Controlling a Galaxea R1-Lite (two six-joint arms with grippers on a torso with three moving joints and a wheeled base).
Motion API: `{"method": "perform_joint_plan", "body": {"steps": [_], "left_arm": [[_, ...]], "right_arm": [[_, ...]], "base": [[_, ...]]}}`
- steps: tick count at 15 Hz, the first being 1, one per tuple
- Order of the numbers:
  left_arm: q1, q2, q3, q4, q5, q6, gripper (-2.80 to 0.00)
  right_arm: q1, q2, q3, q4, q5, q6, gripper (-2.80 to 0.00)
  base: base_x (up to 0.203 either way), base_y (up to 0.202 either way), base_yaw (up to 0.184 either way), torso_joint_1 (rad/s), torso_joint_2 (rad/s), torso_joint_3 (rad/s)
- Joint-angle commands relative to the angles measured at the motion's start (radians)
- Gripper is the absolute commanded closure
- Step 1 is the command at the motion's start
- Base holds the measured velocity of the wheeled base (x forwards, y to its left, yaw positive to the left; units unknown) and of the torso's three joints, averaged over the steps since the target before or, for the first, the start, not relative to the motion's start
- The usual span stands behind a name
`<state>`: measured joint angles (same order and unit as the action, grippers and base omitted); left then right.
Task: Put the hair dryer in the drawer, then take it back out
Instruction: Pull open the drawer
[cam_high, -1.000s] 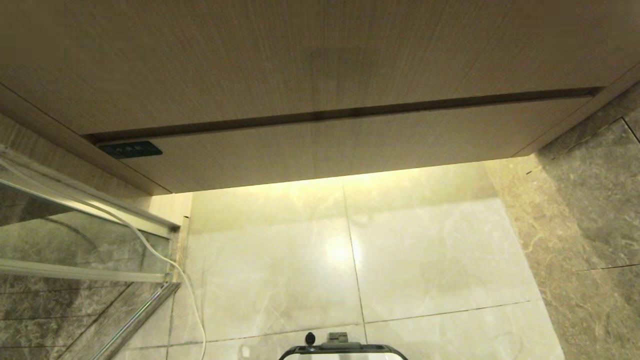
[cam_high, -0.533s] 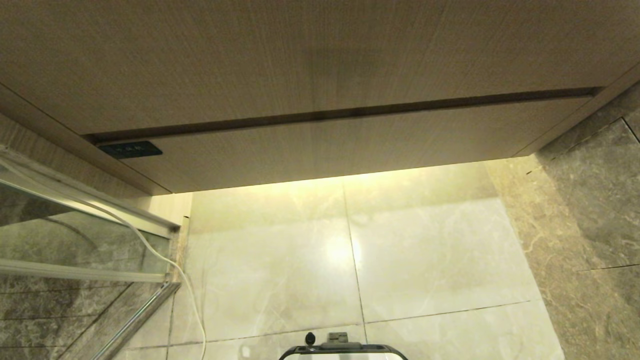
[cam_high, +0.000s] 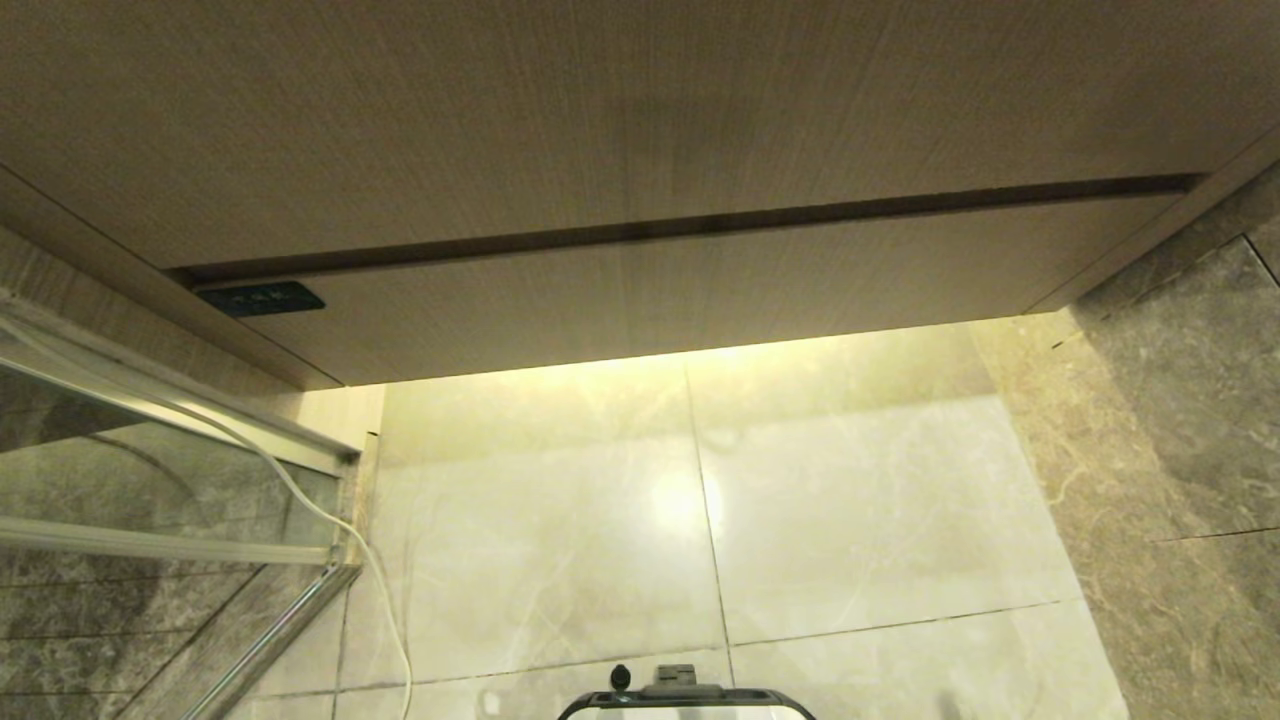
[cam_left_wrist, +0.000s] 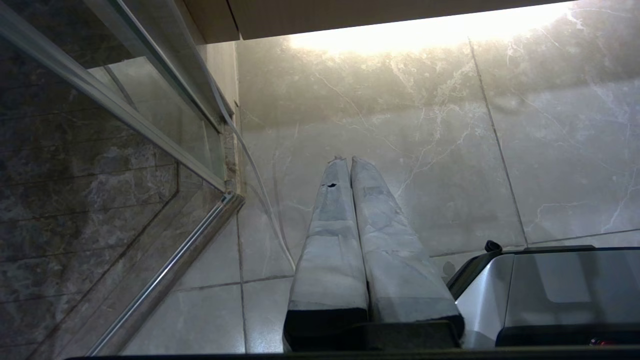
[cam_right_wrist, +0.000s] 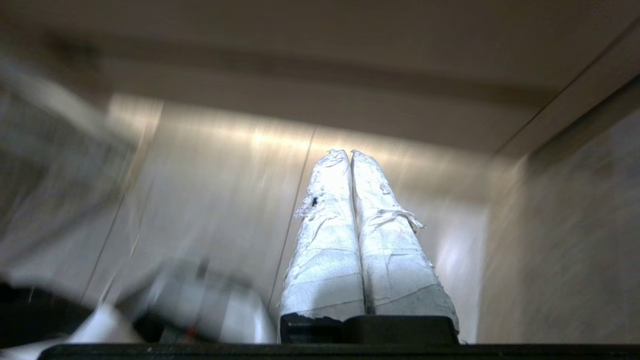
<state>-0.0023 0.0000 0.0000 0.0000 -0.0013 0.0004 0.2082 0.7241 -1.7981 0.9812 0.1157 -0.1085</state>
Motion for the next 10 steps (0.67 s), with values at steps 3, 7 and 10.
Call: {"method": "perform_joint_plan", "body": {"steps": [3,7,10], "left_arm": [[0.001,0.0,0.0,0.0,0.0,0.0,0.0],[0.0,0.0,0.002,0.0,0.0,0.0,0.0],[-0.001,0.0,0.001,0.0,0.0,0.0,0.0]], "right_arm": [[0.197,0.478,-0.059,0.203,0.105,-0.026,0.0],[0.197,0.606,0.104,0.072,0.27,-0.304,-2.8],[0.135,0.612,0.319,-0.057,0.266,-0.549,-2.8]], "base": [[0.0,0.0,0.0,0.0,0.0,0.0],[0.0,0.0,0.0,0.0,0.0,0.0],[0.0,0.0,0.0,0.0,0.0,0.0]]}}
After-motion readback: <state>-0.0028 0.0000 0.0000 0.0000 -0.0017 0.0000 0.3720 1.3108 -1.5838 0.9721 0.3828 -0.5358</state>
